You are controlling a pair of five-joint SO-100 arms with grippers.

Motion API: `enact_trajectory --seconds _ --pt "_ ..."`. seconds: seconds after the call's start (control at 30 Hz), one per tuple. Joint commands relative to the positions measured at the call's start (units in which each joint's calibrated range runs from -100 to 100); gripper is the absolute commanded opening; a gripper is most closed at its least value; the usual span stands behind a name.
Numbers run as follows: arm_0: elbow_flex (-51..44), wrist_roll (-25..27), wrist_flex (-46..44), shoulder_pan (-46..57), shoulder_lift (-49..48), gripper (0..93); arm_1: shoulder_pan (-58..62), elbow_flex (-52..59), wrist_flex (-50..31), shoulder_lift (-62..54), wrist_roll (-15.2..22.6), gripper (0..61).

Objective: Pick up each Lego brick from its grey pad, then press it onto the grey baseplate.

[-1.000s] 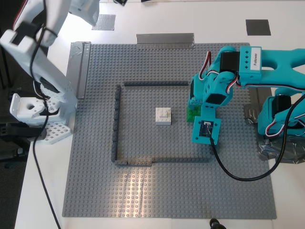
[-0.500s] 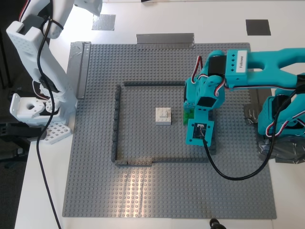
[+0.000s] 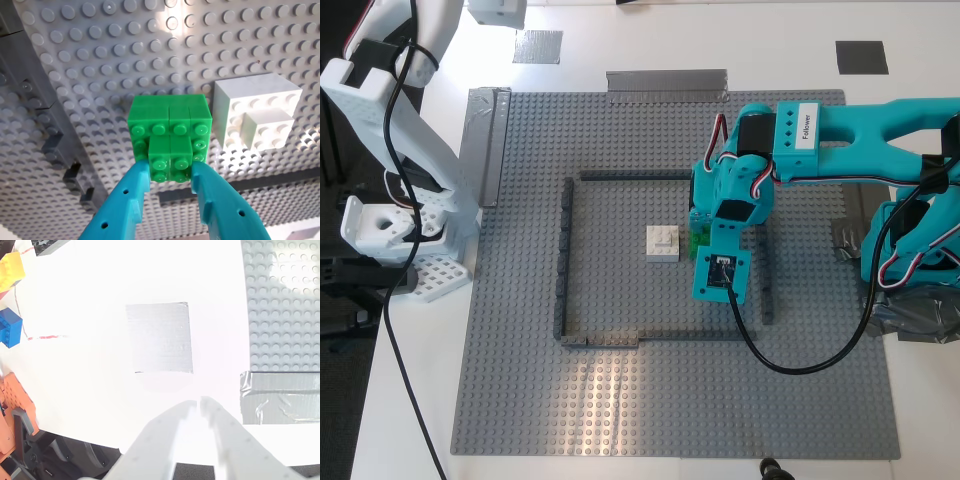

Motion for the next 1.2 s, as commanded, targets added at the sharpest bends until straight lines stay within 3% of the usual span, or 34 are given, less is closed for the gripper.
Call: enact_trajectory --seconds 0.0,0.5,1.17 --pt "-2.8 0.14 -0.36 -0.35 0.27 0.0 -0.81 -5.06 1.3 -1.34 -0.78 0.1" --pt "-2.8 0.19 -2.39 -1.58 1.64 0.0 -0.59 -12.65 6.18 2.86 -0.59 0.1" --pt "-2.89 0.24 -2.55 -0.93 2.5 0.0 -0.15 -13.1 7.97 2.86 -0.59 0.1"
